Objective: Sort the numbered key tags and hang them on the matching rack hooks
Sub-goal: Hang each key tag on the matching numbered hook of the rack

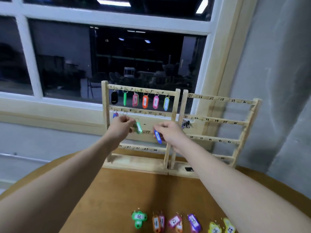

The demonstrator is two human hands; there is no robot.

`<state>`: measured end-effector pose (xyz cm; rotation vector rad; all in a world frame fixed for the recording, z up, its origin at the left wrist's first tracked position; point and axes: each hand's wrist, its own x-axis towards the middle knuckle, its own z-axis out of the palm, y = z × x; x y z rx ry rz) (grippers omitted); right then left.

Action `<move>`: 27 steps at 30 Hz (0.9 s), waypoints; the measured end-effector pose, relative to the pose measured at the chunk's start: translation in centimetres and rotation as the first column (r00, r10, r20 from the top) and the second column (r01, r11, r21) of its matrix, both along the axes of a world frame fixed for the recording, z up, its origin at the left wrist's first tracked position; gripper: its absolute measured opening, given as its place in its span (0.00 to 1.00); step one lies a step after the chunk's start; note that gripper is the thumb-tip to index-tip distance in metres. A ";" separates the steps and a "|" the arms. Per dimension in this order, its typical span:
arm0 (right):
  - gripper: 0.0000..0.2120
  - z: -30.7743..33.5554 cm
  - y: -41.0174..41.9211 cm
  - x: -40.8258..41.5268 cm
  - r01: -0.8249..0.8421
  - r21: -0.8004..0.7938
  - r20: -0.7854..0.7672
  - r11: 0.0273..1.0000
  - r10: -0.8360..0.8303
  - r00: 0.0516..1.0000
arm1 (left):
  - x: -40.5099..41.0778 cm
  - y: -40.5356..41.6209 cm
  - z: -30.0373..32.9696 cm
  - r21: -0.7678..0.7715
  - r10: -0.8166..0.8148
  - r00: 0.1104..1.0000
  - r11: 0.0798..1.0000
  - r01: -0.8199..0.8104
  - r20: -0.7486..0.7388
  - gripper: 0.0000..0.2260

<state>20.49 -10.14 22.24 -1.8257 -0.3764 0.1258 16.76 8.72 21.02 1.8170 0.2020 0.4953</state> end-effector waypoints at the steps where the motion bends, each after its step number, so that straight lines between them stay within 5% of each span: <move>1: 0.08 0.3 0.7 0.3 0.000 -0.021 0.027 1.000 0.001 1.000 | 0.4 0.4 0.1 0.004 0.022 1.000 1.000 -0.022 0.012 0.08; 10: 0.10 1.7 4.4 2.0 0.006 -0.012 0.124 1.000 -0.004 0.992 | 3.1 1.7 1.0 0.259 0.084 0.991 0.960 -0.108 0.103 0.10; 15: 0.11 1.5 5.7 2.9 0.160 0.034 0.265 0.987 -0.163 0.950 | 4.1 2.0 1.0 0.357 0.174 0.979 0.912 -0.203 0.110 0.11; 27: 0.08 2.2 7.9 3.4 0.167 -0.024 0.238 0.986 -0.156 0.959 | 3.3 4.1 -0.1 0.373 0.099 0.989 0.918 -0.132 0.108 0.14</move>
